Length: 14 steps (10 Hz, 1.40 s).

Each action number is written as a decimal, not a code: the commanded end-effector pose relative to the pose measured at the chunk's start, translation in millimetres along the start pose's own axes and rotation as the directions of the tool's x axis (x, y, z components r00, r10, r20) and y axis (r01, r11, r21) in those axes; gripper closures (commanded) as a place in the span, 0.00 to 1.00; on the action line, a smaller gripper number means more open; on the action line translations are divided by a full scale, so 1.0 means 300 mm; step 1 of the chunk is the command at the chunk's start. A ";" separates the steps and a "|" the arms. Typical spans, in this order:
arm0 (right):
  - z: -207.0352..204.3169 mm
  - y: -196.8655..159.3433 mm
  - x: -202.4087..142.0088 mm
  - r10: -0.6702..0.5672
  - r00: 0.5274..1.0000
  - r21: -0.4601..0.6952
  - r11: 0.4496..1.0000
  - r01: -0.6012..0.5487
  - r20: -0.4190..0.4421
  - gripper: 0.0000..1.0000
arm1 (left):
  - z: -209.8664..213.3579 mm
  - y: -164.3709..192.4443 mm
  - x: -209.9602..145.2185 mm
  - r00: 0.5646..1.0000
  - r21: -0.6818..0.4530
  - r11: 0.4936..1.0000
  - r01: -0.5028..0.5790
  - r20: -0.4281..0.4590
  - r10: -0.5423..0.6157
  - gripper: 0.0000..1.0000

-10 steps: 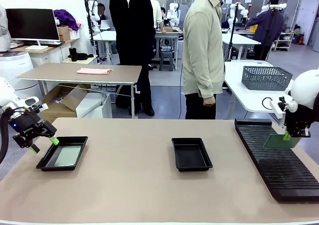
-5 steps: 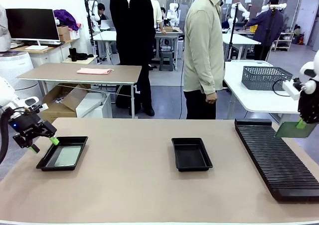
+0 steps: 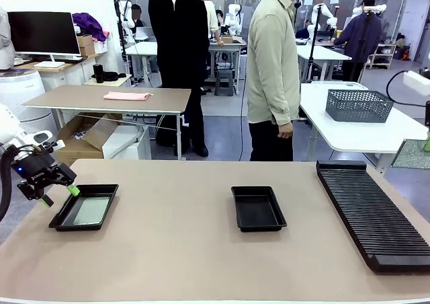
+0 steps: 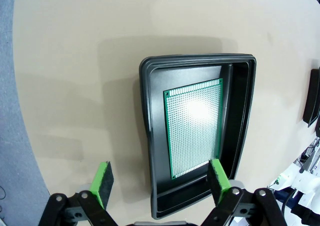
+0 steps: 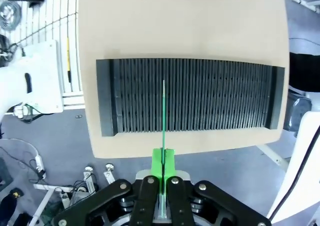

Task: Inspect and transfer BCBs to ESD trays.
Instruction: Pick up the Blank PCB from the PCB Rack and place it in the right ESD tray.

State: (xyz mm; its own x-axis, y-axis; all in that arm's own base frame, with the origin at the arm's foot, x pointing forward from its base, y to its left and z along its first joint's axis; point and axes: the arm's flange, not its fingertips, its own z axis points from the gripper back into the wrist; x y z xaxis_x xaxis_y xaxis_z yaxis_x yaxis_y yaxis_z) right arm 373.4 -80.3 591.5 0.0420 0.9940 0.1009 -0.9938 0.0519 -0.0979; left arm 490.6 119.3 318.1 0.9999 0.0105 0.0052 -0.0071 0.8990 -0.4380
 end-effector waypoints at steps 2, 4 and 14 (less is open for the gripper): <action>0.088 -0.050 -0.004 -0.046 0.998 0.048 0.998 0.044 0.042 1.00 | 0.004 0.003 -0.001 1.000 0.000 1.000 0.004 0.005 -0.004 0.00; 0.129 -0.068 0.001 -0.050 0.998 0.050 0.998 0.048 0.045 1.00 | 0.004 0.003 -0.001 1.000 0.000 1.000 0.004 0.005 -0.004 0.00; 0.134 -0.066 -0.009 -0.027 0.999 0.032 0.999 0.027 0.027 1.00 | 0.004 0.003 -0.001 1.000 0.000 1.000 0.004 0.005 -0.004 0.00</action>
State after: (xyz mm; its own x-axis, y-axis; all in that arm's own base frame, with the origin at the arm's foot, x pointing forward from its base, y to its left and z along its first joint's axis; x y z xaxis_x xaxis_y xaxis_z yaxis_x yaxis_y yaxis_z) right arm 389.8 -88.4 635.1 0.0736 0.9885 0.1318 -0.9946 0.0825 -0.0634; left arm 490.6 119.3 318.1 0.9999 0.0105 0.0052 -0.0071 0.8990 -0.4380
